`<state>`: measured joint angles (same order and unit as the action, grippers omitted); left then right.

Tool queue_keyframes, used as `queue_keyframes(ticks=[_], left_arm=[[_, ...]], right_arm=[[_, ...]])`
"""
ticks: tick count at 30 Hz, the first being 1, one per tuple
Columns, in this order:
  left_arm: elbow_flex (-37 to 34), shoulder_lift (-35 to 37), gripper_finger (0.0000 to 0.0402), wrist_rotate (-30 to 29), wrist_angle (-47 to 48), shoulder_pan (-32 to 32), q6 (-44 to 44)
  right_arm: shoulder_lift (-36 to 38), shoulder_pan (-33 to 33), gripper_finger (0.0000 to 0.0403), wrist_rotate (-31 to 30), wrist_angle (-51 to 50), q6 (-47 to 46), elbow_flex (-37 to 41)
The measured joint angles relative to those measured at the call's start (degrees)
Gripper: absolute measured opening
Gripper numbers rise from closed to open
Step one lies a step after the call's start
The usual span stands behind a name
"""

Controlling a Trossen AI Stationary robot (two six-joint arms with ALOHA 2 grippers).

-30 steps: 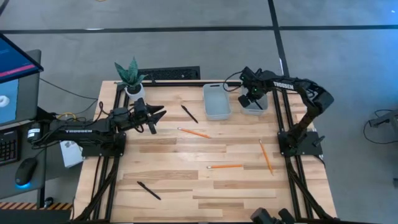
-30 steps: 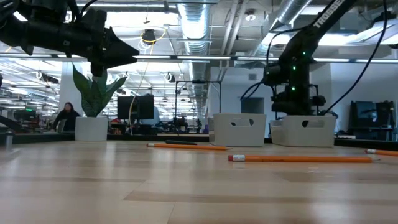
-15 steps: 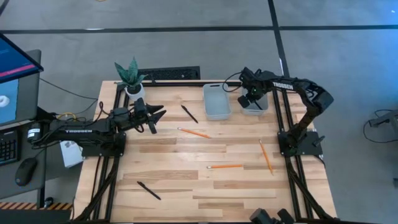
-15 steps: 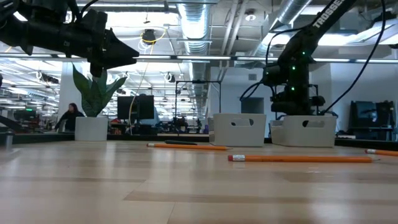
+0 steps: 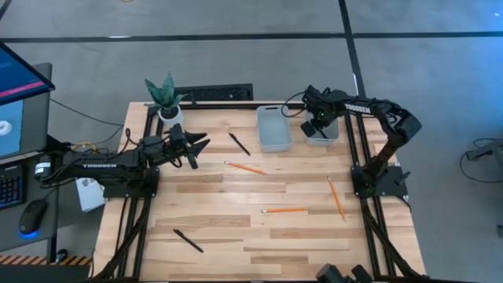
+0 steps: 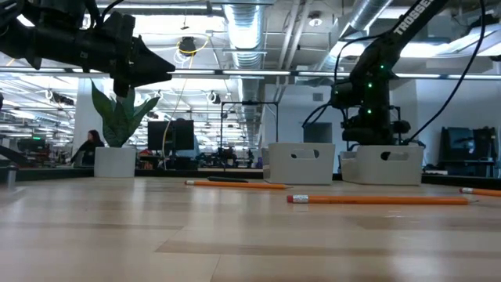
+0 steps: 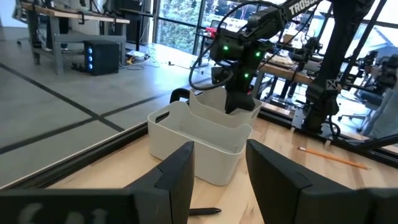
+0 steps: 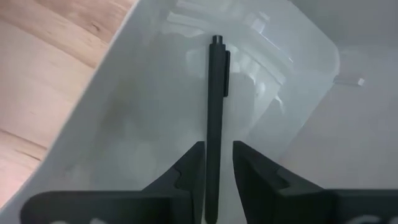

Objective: Sort pens & pencils
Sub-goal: Put the bottom right yellow pencil into the left gray bin

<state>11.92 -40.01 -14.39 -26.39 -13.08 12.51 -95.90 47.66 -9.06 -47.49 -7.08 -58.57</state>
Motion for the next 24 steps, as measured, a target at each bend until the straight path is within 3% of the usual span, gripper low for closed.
queue_keyframes(ticks=[8, 16, 24], left_arm=[[0.00, -0.02, 0.0135, 0.00, 0.00, 0.02, 0.04], [0.00, 0.00, 0.0135, 0.00, 0.00, 0.02, 0.02], [0.00, -0.01, 0.0135, 0.00, -0.02, 0.02, -0.38]], right_arm=[[3.42, 0.00, 0.0114, 0.17, -0.55, -1.93, -0.02], [15.21, 0.00, 0.0113, 0.60, -3.85, -4.29, -0.04], [28.11, -0.01, 0.0113, 13.59, -5.54, -11.25, -0.07]])
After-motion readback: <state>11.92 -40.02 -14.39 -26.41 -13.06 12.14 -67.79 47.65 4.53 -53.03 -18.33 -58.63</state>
